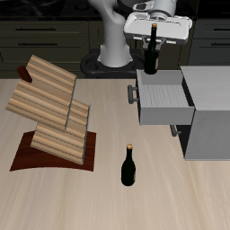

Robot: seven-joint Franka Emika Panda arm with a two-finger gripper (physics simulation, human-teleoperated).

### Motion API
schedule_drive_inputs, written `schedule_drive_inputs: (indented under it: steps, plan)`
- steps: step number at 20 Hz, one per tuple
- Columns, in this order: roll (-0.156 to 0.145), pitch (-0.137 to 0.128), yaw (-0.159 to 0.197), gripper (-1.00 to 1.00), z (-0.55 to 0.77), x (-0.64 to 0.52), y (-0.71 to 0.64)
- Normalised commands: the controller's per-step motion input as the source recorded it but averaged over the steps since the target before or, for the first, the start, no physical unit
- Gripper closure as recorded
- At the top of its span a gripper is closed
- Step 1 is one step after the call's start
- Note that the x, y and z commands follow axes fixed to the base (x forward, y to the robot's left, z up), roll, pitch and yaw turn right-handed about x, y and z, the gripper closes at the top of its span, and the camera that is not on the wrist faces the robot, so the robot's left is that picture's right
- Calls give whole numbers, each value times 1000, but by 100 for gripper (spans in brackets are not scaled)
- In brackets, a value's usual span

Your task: Place the wine bottle from the drawer onto the top layer of the wine rack

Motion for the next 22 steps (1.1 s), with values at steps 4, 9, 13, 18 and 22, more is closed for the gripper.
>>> schedule_drive_inputs:
  steps: [4,9,13,18,22]
  plan:
    - [-10,22,-246,100,228,-165,-68]
    - [56,-20,-116,100,130,-262,83]
    - [17,-15,-138,100,167,-183,11]
    - [97,-1,-59,100,62,-147,132]
    - [357,110,121,100,-27,-158,491]
